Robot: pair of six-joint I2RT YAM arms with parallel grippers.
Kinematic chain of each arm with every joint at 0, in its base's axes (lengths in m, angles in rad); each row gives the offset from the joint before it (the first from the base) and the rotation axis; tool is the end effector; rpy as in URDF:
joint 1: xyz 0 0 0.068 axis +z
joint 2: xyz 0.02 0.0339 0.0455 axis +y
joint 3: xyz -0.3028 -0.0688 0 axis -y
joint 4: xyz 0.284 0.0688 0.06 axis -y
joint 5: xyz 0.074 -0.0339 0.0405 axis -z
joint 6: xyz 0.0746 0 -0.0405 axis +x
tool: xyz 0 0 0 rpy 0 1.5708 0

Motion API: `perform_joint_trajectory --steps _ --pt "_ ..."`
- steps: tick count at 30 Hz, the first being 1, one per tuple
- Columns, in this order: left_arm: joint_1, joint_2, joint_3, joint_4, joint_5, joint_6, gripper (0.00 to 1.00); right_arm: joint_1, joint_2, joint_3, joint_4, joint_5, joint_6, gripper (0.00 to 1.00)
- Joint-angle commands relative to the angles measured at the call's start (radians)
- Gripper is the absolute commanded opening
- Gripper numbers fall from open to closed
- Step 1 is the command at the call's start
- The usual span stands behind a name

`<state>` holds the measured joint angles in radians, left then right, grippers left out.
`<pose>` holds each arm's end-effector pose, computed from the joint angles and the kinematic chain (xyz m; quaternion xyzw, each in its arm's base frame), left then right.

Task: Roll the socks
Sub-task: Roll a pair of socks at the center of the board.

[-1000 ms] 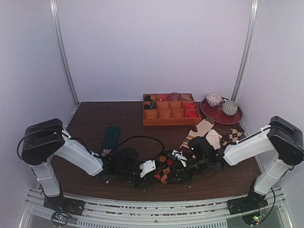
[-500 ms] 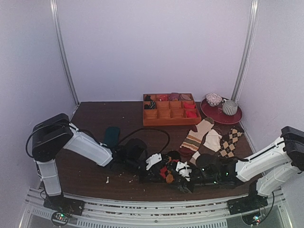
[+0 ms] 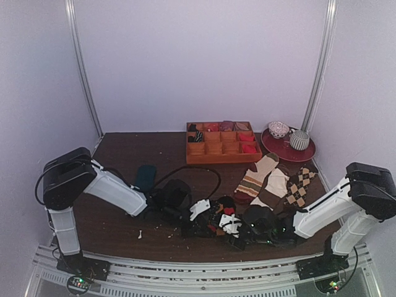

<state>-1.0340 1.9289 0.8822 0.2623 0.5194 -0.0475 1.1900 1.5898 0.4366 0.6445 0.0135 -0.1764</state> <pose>0.1822 -0.3785 0.0832 0.5094 0.7397 -0.3940 0.1954 0.1219 0.3019 0.1086 -0.5417 0.6709 0.2407 0.4456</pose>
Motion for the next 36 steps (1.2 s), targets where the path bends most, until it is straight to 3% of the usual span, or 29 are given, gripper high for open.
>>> perform_joint_trajectory --steps 1,3,6,8,9,10,11,16,20,23,31,36 --pt "-0.012 0.09 -0.069 -0.254 -0.058 0.007 0.0 0.007 0.066 0.028 -0.054 0.017 0.05 0.35" --pt "-0.012 0.073 -0.08 -0.235 -0.065 0.007 0.0 0.007 0.087 0.027 -0.066 0.008 0.084 0.28" --pt "-0.012 0.029 -0.091 -0.208 -0.112 0.008 0.21 0.006 0.116 0.016 -0.075 -0.012 0.145 0.19" --pt "-0.012 -0.028 -0.101 -0.19 -0.17 0.011 0.46 0.005 0.129 0.006 -0.074 -0.033 0.185 0.16" --pt "-0.012 -0.061 -0.109 -0.179 -0.2 0.016 0.63 0.004 0.135 0.0 -0.073 -0.051 0.201 0.16" --pt "-0.012 -0.099 -0.12 -0.164 -0.227 0.02 0.86 0.002 0.141 -0.002 -0.072 -0.07 0.221 0.15" --pt "-0.013 -0.145 -0.138 -0.144 -0.252 0.023 0.97 -0.002 0.144 -0.003 -0.074 -0.106 0.241 0.15" --pt "-0.054 -0.408 -0.298 0.055 -0.397 0.084 0.98 -0.086 0.17 0.031 -0.15 -0.368 0.324 0.16" --pt "-0.115 -0.504 -0.428 0.294 -0.508 0.184 0.98 -0.142 0.195 0.062 -0.208 -0.538 0.418 0.16" --pt "-0.127 -0.465 -0.479 0.467 -0.46 0.229 0.98 -0.189 0.22 0.08 -0.251 -0.63 0.48 0.17" --pt "-0.127 -0.217 -0.367 0.504 -0.366 0.298 0.93 -0.255 0.302 0.154 -0.398 -0.747 0.46 0.17" --pt "-0.127 -0.167 -0.365 0.565 -0.359 0.313 0.93 -0.256 0.329 0.188 -0.454 -0.763 0.427 0.16"
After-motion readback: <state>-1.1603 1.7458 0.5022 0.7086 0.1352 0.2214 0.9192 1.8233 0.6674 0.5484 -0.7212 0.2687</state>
